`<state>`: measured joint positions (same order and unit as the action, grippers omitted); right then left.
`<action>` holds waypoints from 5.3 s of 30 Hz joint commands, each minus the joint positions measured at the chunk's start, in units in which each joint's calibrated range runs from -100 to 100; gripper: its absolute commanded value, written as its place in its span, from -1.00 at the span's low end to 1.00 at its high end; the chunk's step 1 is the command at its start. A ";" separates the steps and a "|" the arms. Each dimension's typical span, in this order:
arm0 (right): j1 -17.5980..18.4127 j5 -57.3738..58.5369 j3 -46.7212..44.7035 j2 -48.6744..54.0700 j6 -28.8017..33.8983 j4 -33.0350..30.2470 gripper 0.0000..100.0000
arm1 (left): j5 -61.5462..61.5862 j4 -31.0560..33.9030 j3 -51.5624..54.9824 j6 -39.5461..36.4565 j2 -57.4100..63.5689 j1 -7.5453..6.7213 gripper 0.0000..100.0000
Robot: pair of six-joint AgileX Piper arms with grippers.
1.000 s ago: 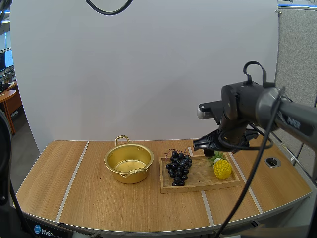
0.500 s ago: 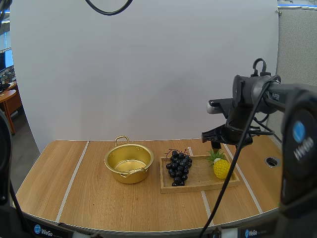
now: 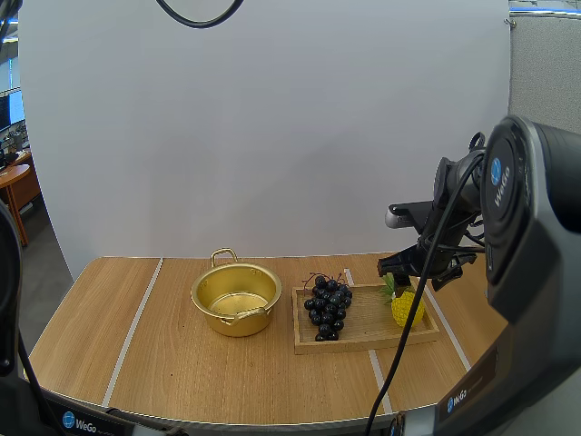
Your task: Open the pot, put the pineapple inside, and close it
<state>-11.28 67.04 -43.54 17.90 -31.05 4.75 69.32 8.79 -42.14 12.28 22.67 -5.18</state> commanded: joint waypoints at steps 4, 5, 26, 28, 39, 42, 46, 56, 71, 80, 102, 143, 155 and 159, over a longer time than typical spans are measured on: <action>-0.30 -3.85 0.39 -2.84 -1.55 0.50 1.00 | -1.79 0.26 -0.48 -0.59 0.29 -0.11 -1.00; -0.30 -4.35 0.39 -3.38 -1.67 0.50 1.00 | -1.79 0.26 -0.48 -0.59 0.29 -0.11 -1.00; -0.30 -10.34 0.39 -11.80 -2.83 0.50 1.00 | -1.79 0.26 -0.48 -0.59 0.29 -0.11 -1.00; -0.30 -10.32 0.39 -12.04 -2.83 0.50 1.00 | -1.79 0.26 -0.48 -0.59 0.29 -0.11 -1.00; -0.30 -10.16 0.39 -12.17 -3.13 1.76 0.42 | -1.79 0.26 -0.48 -0.59 0.29 -0.11 -1.00; -0.30 -8.33 0.39 -12.17 -5.29 4.71 -0.63 | -1.79 0.26 -0.48 -0.59 0.29 -0.11 -1.00; -0.22 -7.49 0.39 -12.17 -6.99 7.87 -1.00 | -1.79 0.26 -0.48 -0.59 0.29 -0.11 -1.00; -0.22 -7.50 0.39 -10.86 -8.05 8.39 -1.00 | -1.79 0.26 -0.48 -0.59 0.29 -0.11 -1.00; -0.22 16.51 15.15 4.79 -7.34 11.87 -1.00 | -1.79 0.26 -0.48 -0.59 0.29 -0.11 -1.00; -0.22 32.96 20.55 10.54 -15.20 26.80 -1.00 | -1.79 0.26 -0.48 -0.59 0.29 -0.11 -1.00; 25.52 18.12 23.08 4.12 -2.71 13.60 -1.00 | -1.79 0.26 -0.48 -0.59 0.29 -0.11 -1.00; 30.62 7.47 30.15 -22.92 0.93 3.43 -1.00 | -1.79 0.26 -0.48 -0.59 0.29 -0.11 -1.00; 30.62 4.87 30.15 -28.86 0.93 3.07 -1.00 | -1.79 0.26 -0.48 -0.59 0.29 -0.11 -1.00; 30.62 5.74 30.15 -30.29 0.93 3.07 -1.00 | -1.79 0.26 -0.48 -0.59 0.29 -0.11 -1.00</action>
<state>19.58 72.91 -13.74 -12.08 -30.15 8.15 69.32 8.79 -42.14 12.28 22.67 -5.18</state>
